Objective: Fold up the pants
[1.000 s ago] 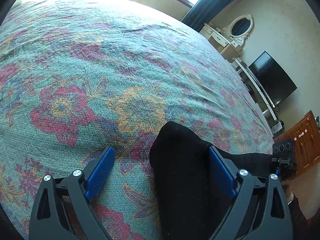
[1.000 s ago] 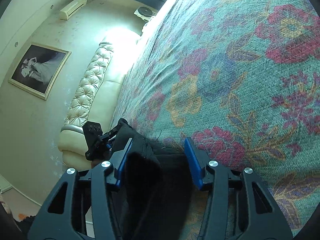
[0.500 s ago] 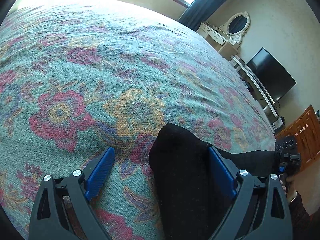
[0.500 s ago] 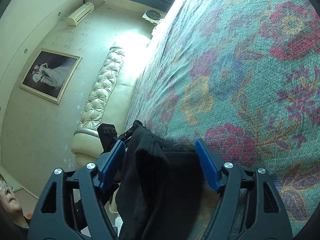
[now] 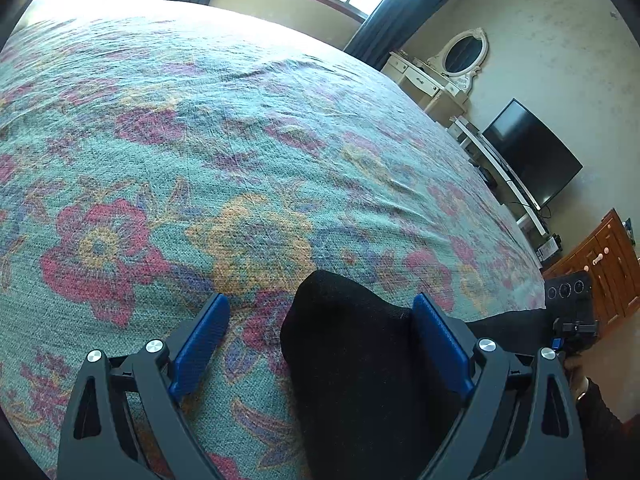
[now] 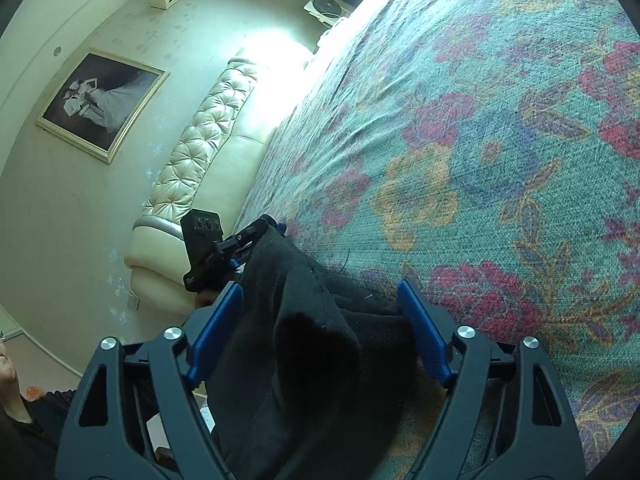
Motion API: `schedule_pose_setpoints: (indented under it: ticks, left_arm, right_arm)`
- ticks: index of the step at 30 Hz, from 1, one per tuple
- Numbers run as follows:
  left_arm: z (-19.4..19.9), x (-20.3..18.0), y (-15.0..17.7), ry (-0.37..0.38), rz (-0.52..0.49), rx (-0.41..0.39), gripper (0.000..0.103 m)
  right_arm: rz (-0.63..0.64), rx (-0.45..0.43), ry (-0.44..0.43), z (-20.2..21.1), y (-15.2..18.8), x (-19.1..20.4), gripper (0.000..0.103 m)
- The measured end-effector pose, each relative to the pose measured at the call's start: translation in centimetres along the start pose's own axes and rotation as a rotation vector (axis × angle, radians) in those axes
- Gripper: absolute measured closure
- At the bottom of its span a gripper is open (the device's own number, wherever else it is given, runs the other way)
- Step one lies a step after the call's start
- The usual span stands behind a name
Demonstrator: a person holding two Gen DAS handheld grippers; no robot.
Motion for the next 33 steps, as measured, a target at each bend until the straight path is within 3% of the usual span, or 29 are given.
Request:
schedule_pose_setpoints:
  ticks: [1,3,10,14,17,20,22,26,33]
  left_arm:
    - [0.0,0.0,0.0,-0.002,-0.004,0.001,0.012]
    - [-0.1,-0.1,0.1,-0.006,-0.014,0.004,0.012]
    - [-0.3,-0.3,0.3,-0.031,-0.056,0.001,0.012]
    - [-0.6,-0.9,0.6,0.003,-0.084,0.026,0.047]
    - [-0.6,-1.5,0.7,-0.008,-0.104,0.029,0.052]
    - [-0.4,-1.1,0.7,0.043,-0.071,0.027,0.064]
    - [-0.2,-1.0,0.8,0.069,-0.054,0.021,0.069]
    - [0.2,-1.8,1.0,0.016,-0.085,0.002,0.076]
    - [1.3,-2.0,0.8,-0.055,-0.063,-0.008,0.076]
  right_arm:
    - [-0.015,0.001,0.009,-0.1,0.0,-0.5,0.049]
    - [-0.033,-0.005,-0.013,0.0,0.0,-1.1,0.055]
    - [-0.02,-0.021,-0.017,-0.1,0.2,-1.1,0.058]
    - [-0.02,-0.025,-0.021,0.0,0.2,-1.2,0.058]
    - [-0.02,-0.027,-0.021,0.1,0.2,-1.2,0.058]
    - [-0.021,-0.033,-0.017,0.1,0.2,-1.2,0.058]
    - [-0.021,-0.039,-0.01,0.0,0.2,-1.0,0.06]
    - [-0.029,-0.06,0.006,-0.1,0.2,-0.8,0.064]
    - [-0.039,-0.092,0.049,-0.2,0.0,0.0,0.069]
Point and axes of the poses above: each gripper's, at about its wrist camera, not at the fingertips, and z roughly against the way its jaws point, x to its left, y to its underside, the point moved 8 cm from there along -z, roughly the way its jaws point, and after that the axes turned 13 degrees about x, right-handed, at the moved point
